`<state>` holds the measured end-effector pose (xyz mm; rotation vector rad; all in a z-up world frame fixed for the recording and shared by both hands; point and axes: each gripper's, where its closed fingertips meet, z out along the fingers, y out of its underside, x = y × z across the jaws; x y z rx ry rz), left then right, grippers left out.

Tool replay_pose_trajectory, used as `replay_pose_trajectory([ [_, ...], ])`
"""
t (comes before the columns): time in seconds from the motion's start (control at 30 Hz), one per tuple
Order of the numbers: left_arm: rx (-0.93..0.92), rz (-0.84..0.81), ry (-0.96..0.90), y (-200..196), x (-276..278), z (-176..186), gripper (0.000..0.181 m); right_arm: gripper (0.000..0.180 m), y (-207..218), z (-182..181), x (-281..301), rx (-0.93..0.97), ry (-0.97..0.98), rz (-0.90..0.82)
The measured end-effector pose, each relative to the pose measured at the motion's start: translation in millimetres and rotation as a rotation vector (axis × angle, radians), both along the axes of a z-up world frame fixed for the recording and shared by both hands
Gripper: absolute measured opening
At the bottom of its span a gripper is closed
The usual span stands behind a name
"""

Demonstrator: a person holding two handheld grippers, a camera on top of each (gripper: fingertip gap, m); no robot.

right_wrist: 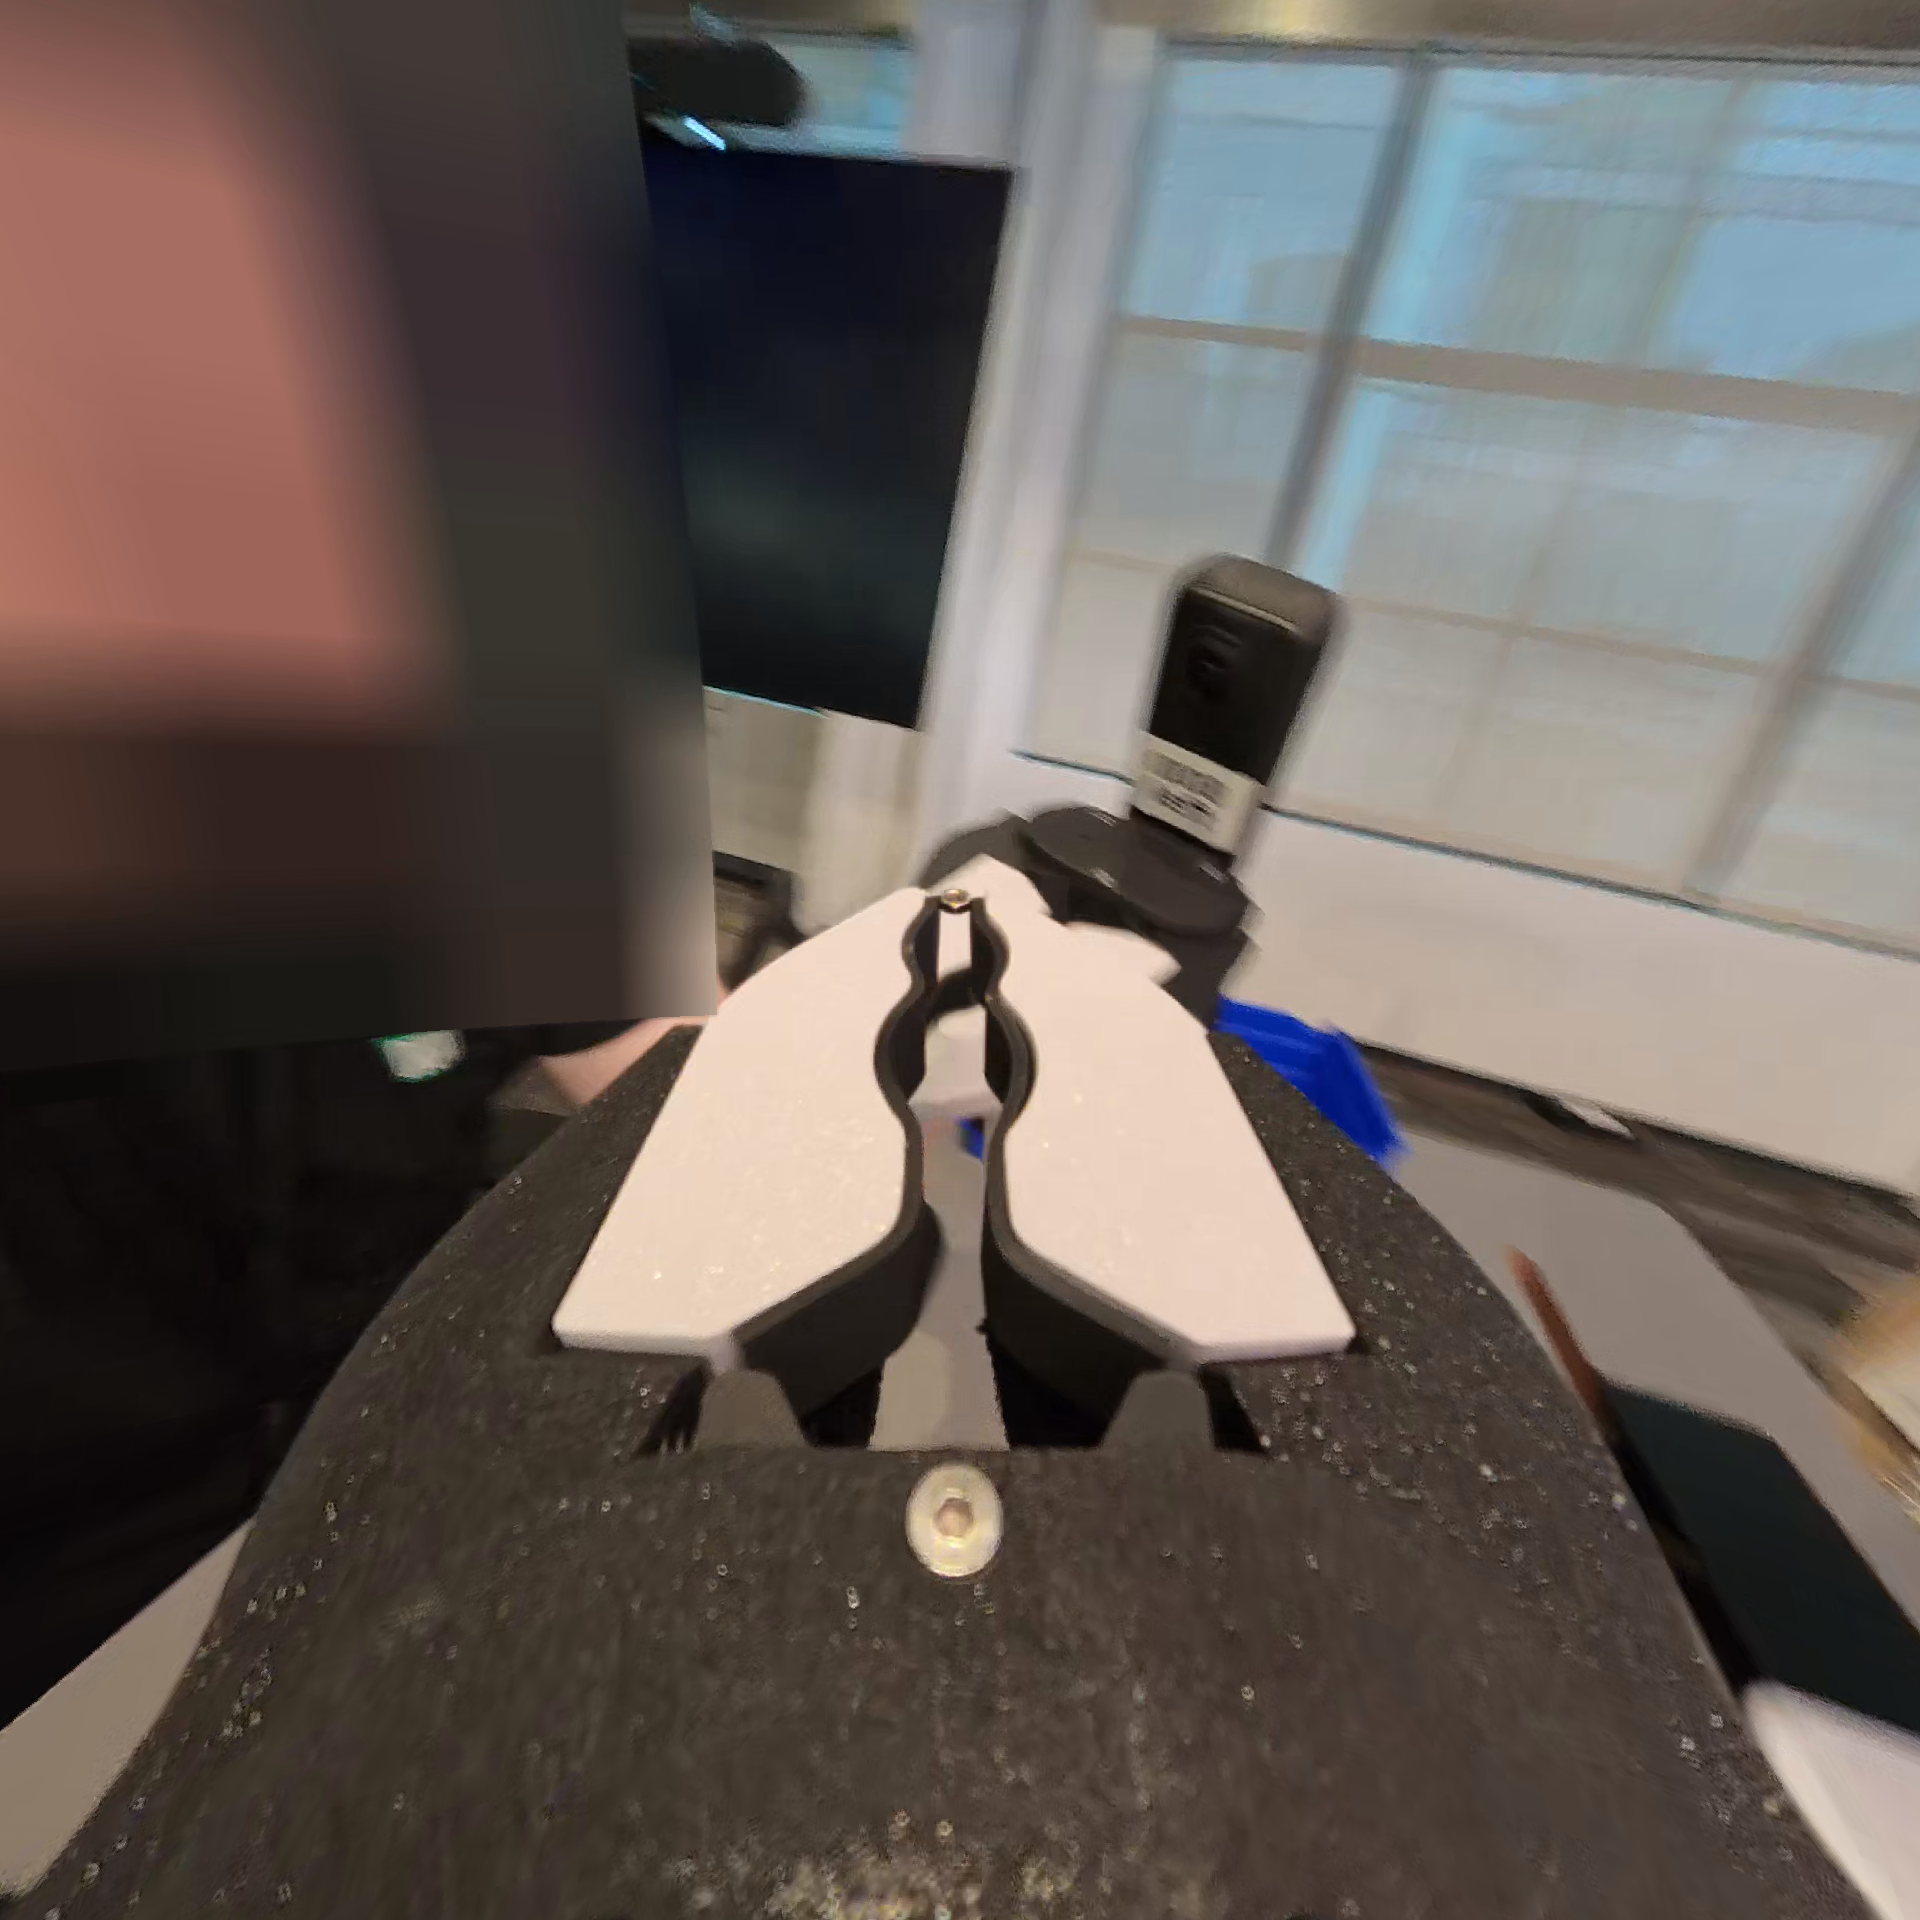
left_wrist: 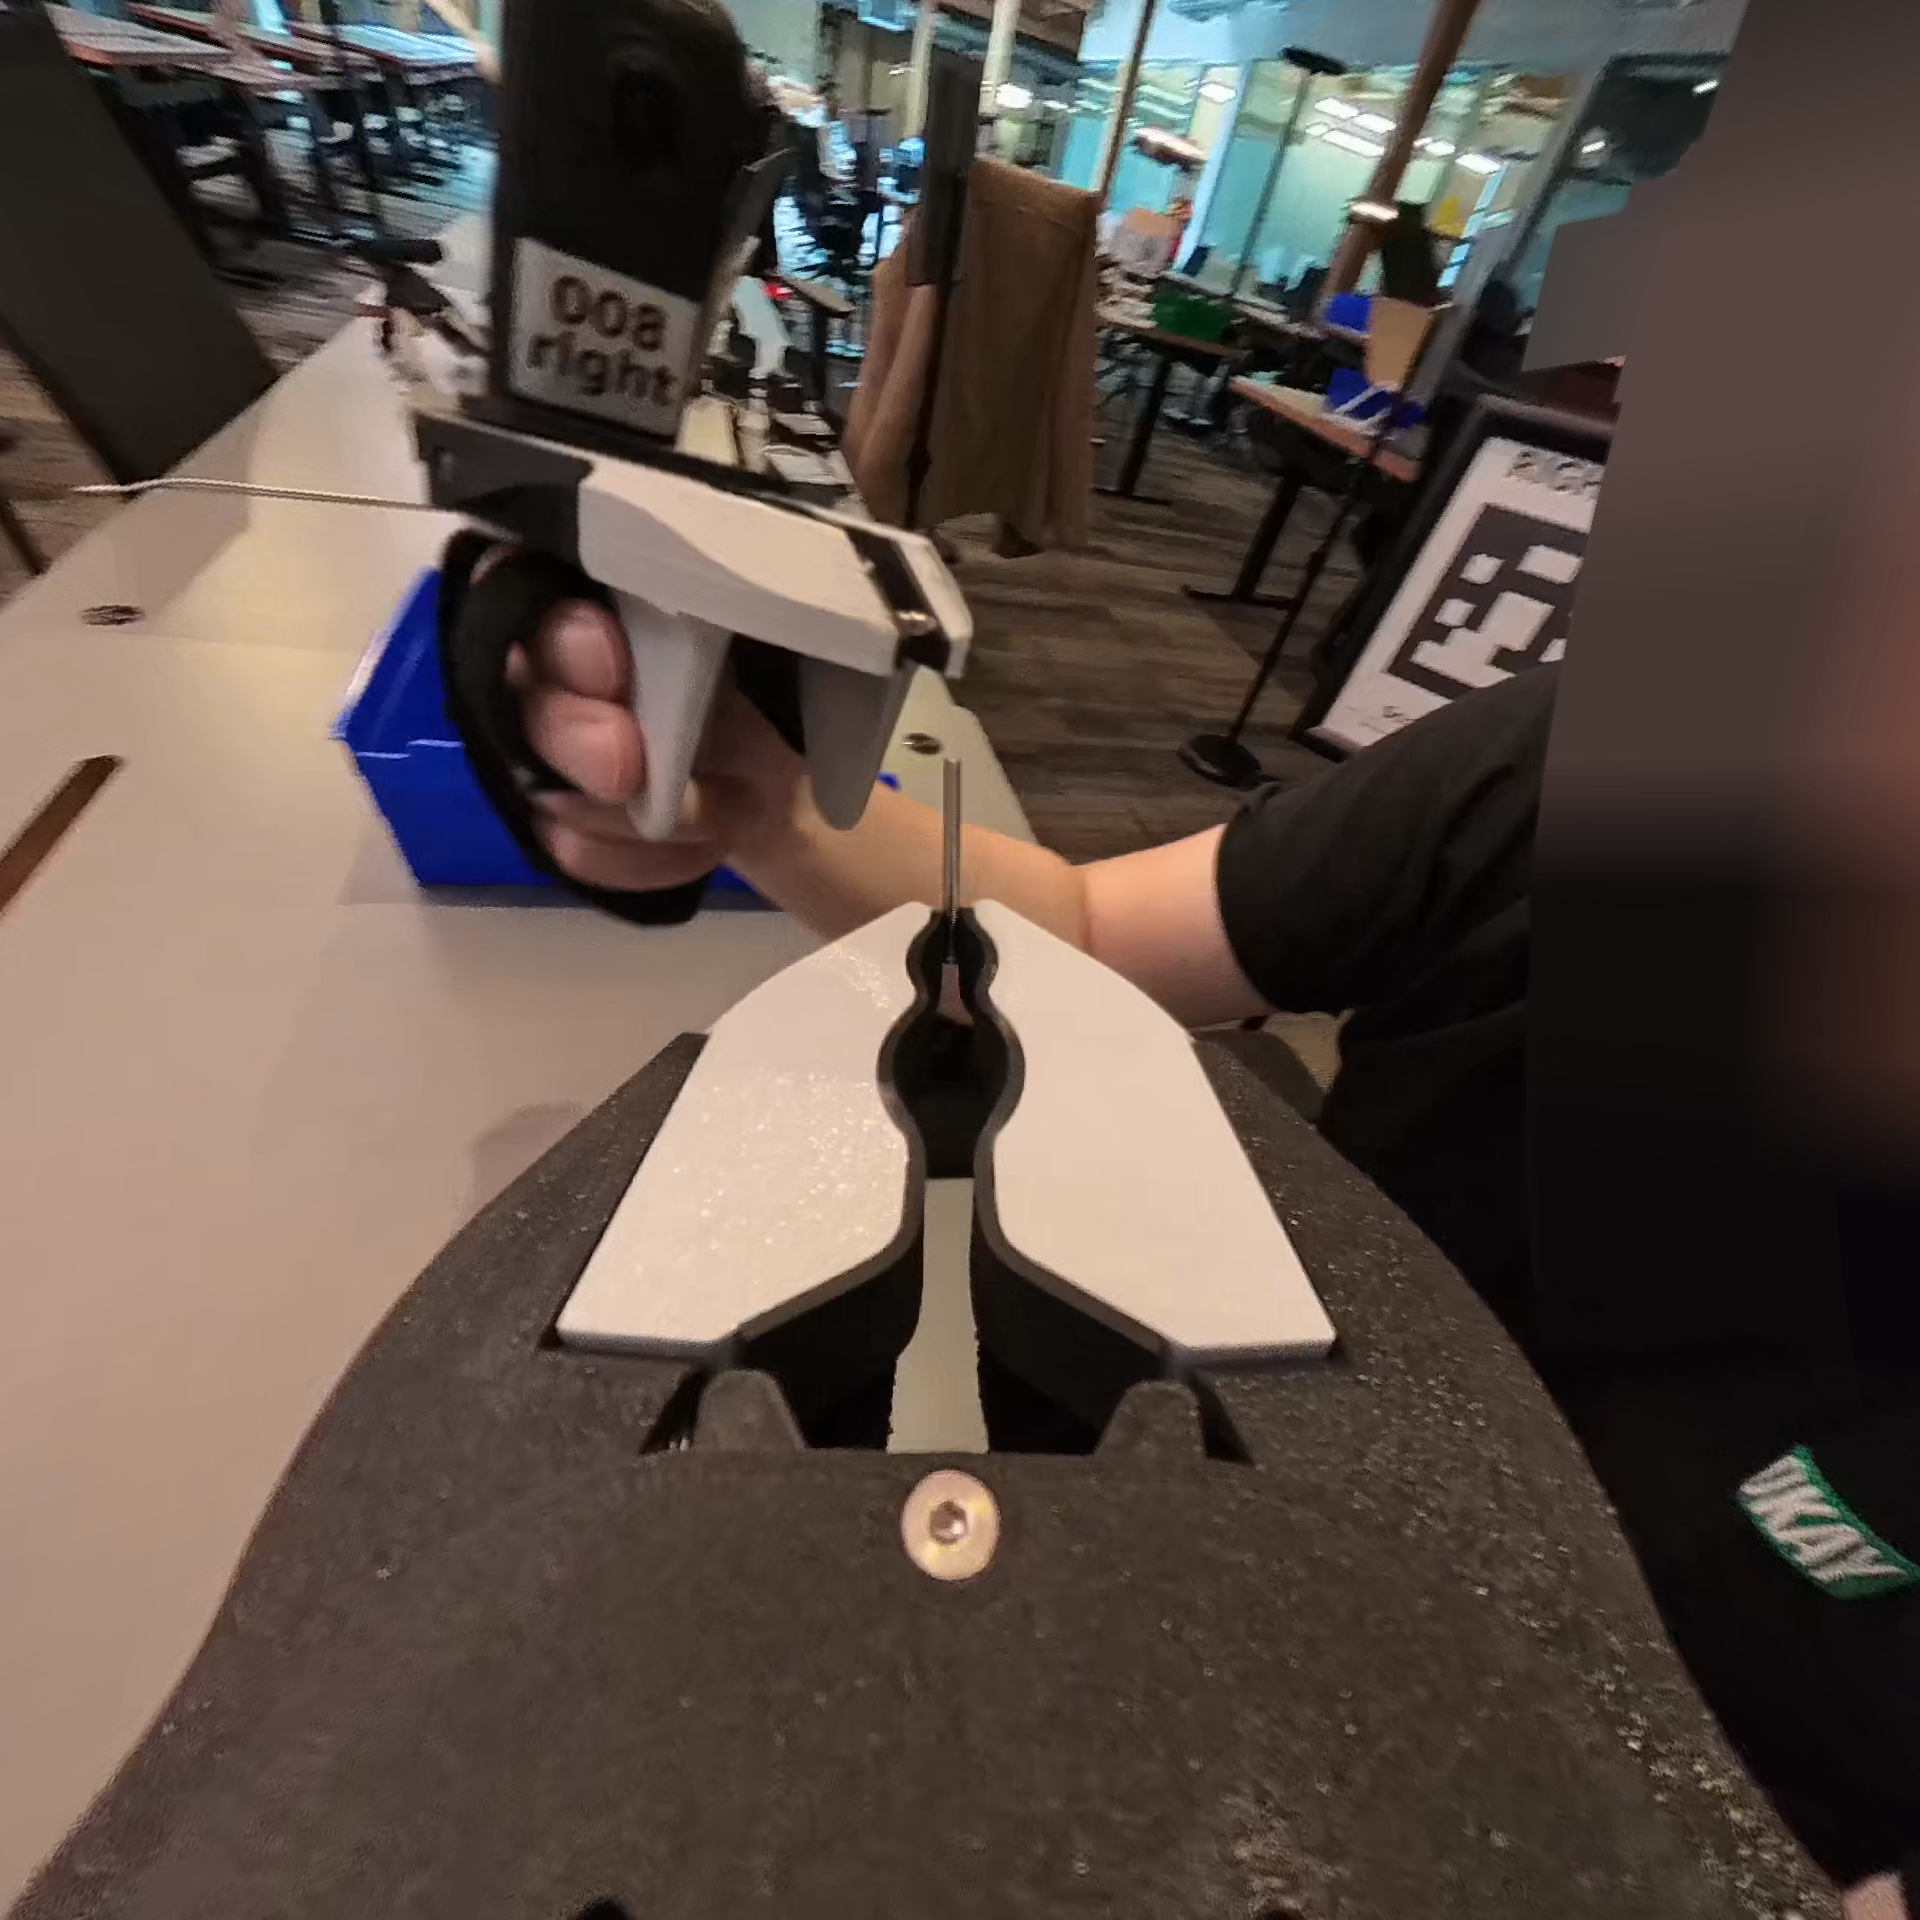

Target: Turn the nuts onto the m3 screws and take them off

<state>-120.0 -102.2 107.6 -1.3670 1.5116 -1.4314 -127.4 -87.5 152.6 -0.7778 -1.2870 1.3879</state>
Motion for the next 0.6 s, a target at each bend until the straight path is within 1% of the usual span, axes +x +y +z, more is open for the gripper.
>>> replay_pose_trajectory([
  [0.03,0.023,0.049,0.011,7,-4,0,0.002,0.005,7,0,1,-0.005,-0.022,-0.06],
  [0.13,0.083,0.157,0.017,23,-18,4,0.002,0.005,25,2,11,-0.002,-0.096,-0.258],
  [0.2,0.102,0.19,0.0,27,-26,10,0.002,0.005,32,3,24,0.005,-0.16,-0.386],
  [0.3,0.106,0.215,-0.022,30,-34,16,0.002,0.005,34,9,60,0.013,-0.266,-0.554],
  [0.37,0.099,0.22,-0.028,32,-36,17,0.002,0.005,33,7,95,-0.002,-0.374,-0.668],
  [0.4,0.098,0.221,-0.031,32,-36,17,0.002,0.005,30,-2,117,-0.015,-0.461,-0.718],
  [0.47,0.096,0.221,-0.04,32,-37,19,0.002,0.005,24,-31,171,-0.05,-0.666,-0.831],
  [0.53,0.099,0.216,-0.045,30,-36,20,0.002,0.005,12,-74,232,-0.148,-0.89,-0.919],
  [0.6,0.102,0.211,-0.052,28,-35,22,0.002,0.005,-2,-119,290,-0.294,-1.049,-0.984],
])
